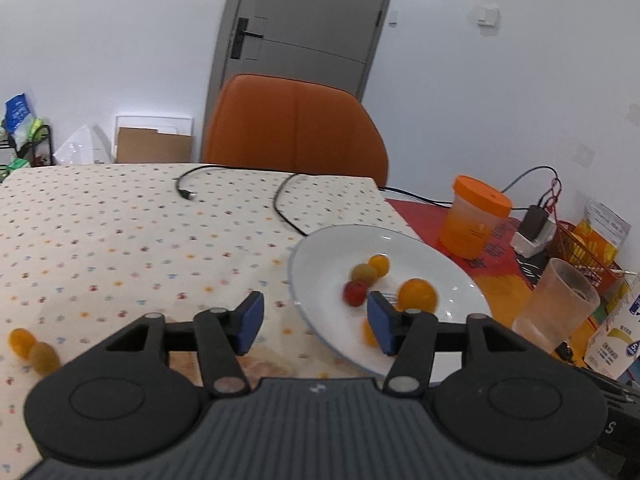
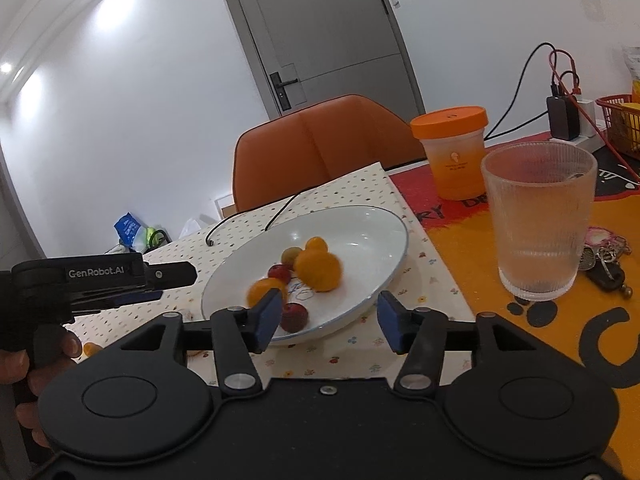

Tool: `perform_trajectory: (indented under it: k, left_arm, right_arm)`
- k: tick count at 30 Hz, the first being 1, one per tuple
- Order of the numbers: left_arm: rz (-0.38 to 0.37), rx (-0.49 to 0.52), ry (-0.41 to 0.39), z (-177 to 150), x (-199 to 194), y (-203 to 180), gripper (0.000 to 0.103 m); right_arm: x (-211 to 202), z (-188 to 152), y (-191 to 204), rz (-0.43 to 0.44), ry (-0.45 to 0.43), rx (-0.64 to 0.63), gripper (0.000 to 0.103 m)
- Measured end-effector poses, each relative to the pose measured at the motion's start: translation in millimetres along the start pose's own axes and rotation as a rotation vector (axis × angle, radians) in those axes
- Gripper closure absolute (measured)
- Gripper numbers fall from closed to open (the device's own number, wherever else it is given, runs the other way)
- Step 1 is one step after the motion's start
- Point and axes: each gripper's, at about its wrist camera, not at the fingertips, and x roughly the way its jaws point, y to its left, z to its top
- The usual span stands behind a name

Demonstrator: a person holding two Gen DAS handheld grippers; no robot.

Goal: Organize fruits
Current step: 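Carry the orange and tangerine over the white bowl and open both tools, then move the left tool toward the yellow-green fruit while the right approaches a pomelo segment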

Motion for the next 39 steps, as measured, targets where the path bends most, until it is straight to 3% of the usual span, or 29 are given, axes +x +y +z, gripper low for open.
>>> perform_trajectory:
  k: [10,39]
  left_arm:
    - [0.066,-0.053,-0.018,-3.6,-22.1,36.7,0.031]
    - [0.155,-0.234,-0.062,-21.4,-85.2,134.0,0.027]
  right_arm:
    - [2.8,-2.5,29.3,0.045,0.018,-0.048,0.04]
    - [16.7,-14.8,107.3,0.112,0.072,-0.17,0.033]
